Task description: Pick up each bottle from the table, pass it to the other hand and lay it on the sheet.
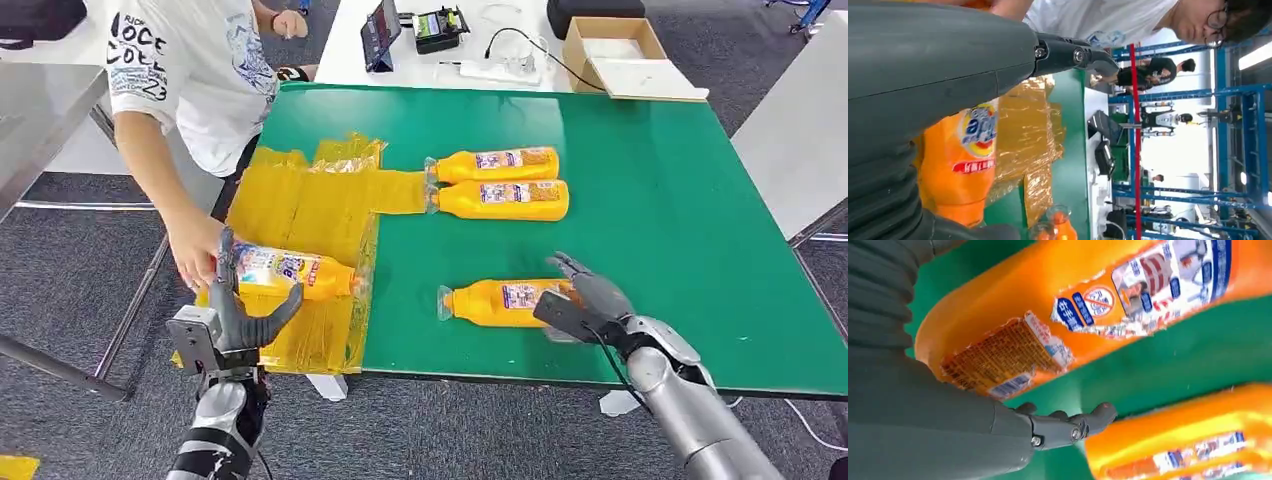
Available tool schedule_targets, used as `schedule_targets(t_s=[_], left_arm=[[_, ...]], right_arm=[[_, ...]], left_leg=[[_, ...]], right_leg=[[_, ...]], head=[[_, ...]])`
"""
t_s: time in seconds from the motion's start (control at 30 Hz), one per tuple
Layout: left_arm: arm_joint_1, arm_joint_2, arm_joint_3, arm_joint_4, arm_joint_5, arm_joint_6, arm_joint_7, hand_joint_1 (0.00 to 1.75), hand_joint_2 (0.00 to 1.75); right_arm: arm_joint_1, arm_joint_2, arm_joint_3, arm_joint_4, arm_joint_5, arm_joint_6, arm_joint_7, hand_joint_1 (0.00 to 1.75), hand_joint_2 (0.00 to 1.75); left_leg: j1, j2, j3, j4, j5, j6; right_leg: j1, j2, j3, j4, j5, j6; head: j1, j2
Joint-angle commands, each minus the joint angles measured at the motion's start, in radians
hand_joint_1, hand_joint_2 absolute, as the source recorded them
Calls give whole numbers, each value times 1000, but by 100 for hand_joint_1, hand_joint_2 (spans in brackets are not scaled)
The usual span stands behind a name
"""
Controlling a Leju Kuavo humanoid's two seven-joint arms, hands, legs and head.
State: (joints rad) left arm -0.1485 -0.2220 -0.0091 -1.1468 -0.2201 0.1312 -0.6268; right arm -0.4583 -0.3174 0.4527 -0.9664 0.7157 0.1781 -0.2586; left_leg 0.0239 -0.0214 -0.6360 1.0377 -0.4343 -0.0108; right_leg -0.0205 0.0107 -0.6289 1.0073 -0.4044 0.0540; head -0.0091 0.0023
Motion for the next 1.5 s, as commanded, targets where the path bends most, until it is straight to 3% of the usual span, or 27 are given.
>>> schedule_targets(t_s=[0.03, 0.37, 0.43, 0.5, 0.73, 1.03, 1.23, 1.27, 1.37, 1.4, 1.47, 1.5], left_arm=[[-58, 26, -31, 113, -3, -3, -1, 0, 175], [-58, 27, -32, 113, -3, -4, -1, 0, 175], [-65, 27, -37, 122, -2, -9, -1, 0, 175], [-70, 26, -39, 132, 0, -8, 0, 0, 175], [-97, 28, -44, 195, 14, -9, 2, 0, 175], [-114, 22, -54, 236, 32, -8, 7, 0, 175], [-123, 14, -53, 242, 43, -10, 2, 0, 175], [-125, 12, -51, 243, 46, -11, 1, 0, 175], [-127, 10, -47, 244, 52, -14, -1, 0, 175], [-125, 11, -48, 243, 53, -17, -2, 0, 175], [-125, 10, -48, 243, 54, -17, -2, 0, 175], [-123, 11, -48, 241, 54, -19, -2, 0, 175]], right_arm=[[-115, -6, 135, 171, -24, 19, -13, 0, 175], [-118, -7, 140, 177, -23, 20, -11, 0, 175], [-143, -3, 170, 206, -27, 34, -6, 0, 175], [-162, 4, 193, 233, -29, 44, -3, 0, 175], [-274, -9, 322, 356, -40, 154, 15, 0, 175], [-275, 97, 442, 498, -33, 75, 60, 0, 175], [-287, 111, 464, 520, -23, 68, 70, 2, 175], [-292, 109, 467, 519, -22, 71, 70, 7, 175], [-289, 104, 470, 508, -22, 58, 69, 44, 175], [-279, 103, 466, 497, -25, 42, 67, 63, 175], [-273, 105, 467, 497, -24, 41, 67, 63, 175], [-267, 105, 466, 493, -25, 34, 68, 119, 175]], left_leg=[[0, 3, 6, -2, -1, 2], [0, 2, 4, -1, 0, 1], [0, 3, 9, -3, -1, 3], [0, 2, 3, -1, 0, 1], [0, 3, 5, -2, 0, 2], [1, 4, 9, -3, 0, 2], [1, 3, 10, -2, 1, 2], [2, 4, 12, -3, 1, 2], [1, 6, 12, -1, 0, 2], [2, 7, 14, -3, 1, 2], [1, 6, 15, -1, 0, 1], [2, 6, 16, -3, 1, 2]], right_leg=[[1, 1, 6, -2, 0, -3], [1, 0, 3, -1, 0, -1], [2, -1, 8, -3, -1, -3], [0, 1, 2, -1, 0, -1], [1, 0, 4, -2, 1, -1], [2, 1, 8, -4, 1, -2], [2, 0, 8, -2, 1, -1], [3, 0, 10, -4, 2, -2], [2, 1, 9, -2, 1, -1], [3, 2, 11, -4, 3, -2], [2, 2, 11, -2, 2, -1], [3, 1, 13, -4, 2, -2]], head=[[0, 0], [0, 0], [0, 0], [0, 0], [0, 0], [0, 0], [0, 0], [0, 0], [0, 0], [0, 0], [0, 0], [0, 0]])
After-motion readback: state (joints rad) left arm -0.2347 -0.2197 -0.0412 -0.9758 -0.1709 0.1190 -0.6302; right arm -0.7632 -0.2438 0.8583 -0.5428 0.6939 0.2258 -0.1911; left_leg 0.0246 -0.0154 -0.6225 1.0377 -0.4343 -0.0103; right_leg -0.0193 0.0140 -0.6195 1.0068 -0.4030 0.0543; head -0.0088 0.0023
